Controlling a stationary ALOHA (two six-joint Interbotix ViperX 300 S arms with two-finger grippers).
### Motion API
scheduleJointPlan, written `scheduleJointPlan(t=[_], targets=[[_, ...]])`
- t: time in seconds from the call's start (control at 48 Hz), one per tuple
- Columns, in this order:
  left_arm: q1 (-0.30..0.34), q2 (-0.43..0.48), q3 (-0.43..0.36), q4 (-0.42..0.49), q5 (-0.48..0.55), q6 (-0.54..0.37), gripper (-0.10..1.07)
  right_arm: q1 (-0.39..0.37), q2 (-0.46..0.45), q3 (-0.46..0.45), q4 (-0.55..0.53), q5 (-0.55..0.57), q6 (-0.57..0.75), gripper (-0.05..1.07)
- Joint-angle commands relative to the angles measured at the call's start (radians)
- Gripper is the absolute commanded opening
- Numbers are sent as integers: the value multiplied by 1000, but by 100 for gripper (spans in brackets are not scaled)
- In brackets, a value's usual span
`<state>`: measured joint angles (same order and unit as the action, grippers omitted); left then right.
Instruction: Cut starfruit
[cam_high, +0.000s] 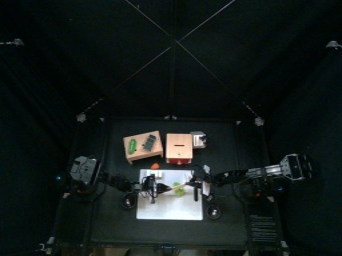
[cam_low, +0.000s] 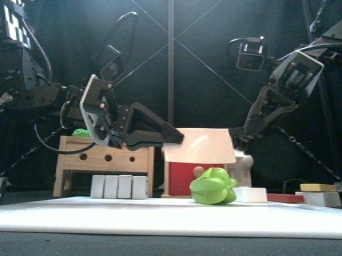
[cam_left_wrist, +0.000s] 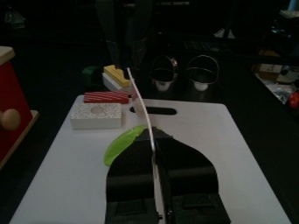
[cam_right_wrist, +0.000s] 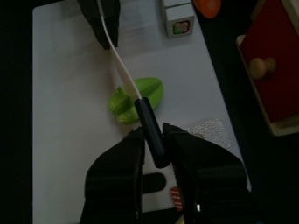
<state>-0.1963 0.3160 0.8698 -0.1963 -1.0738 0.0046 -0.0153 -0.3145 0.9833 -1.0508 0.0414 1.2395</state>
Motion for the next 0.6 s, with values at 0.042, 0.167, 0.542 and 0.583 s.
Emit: scheduleJointPlan(t=[0.042, 0.167, 0.542, 0.583], targets=[[-41, -12, -44, -6, 25, -2, 22, -32, 0, -15, 2, 5, 3, 57], [-51, -14, -55, -61, 34, -2, 22, -32, 3, -15, 5, 5, 3, 57], [-86, -12, -74, -265, 51, 8, 22, -25, 3, -15, 6, 6, 5, 57], [-86, -14, -74, -265, 57, 8, 22, -25, 3, -14, 6, 6, 5, 58]])
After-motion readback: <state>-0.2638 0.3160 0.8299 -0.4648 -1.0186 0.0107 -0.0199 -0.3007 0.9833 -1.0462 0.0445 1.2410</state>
